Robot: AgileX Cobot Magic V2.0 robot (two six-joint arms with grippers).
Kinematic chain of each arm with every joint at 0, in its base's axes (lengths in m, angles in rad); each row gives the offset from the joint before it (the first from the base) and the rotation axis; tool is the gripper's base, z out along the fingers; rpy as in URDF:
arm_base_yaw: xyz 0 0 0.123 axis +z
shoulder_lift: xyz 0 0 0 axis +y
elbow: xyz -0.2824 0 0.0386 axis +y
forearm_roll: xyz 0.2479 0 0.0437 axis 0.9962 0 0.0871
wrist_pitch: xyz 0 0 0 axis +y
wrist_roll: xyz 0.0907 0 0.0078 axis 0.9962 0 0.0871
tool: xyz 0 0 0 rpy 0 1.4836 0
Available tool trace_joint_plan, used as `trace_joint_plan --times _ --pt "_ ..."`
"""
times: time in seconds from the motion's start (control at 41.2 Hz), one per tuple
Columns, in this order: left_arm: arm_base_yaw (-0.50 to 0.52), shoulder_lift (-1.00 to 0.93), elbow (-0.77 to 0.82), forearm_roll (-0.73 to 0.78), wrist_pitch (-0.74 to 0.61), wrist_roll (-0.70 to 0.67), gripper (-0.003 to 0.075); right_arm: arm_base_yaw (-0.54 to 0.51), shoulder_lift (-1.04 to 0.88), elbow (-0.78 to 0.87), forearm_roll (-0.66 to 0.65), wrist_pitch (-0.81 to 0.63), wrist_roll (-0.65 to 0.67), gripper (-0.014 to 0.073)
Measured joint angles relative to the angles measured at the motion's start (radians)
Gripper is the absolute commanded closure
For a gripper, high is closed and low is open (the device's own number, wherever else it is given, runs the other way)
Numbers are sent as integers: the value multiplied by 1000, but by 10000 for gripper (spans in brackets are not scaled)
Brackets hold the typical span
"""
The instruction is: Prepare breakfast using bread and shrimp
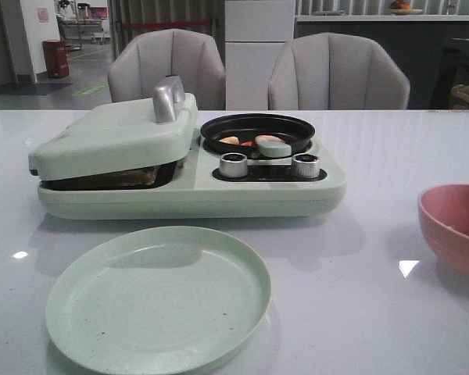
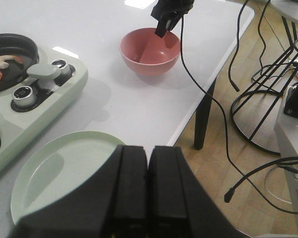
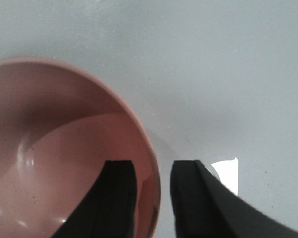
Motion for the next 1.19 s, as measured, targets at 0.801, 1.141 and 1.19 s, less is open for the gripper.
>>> trace_joint_plan --times 0.801,1.141,1.19 --pt "0 0 0 0 0 0 619 397 -551 64 -193 170 148 337" --pt "0 0 0 0 0 0 619 397 -851 259 -193 185 183 342" --pt "0 0 0 0 0 0 619 397 -869 273 -193 186 183 367"
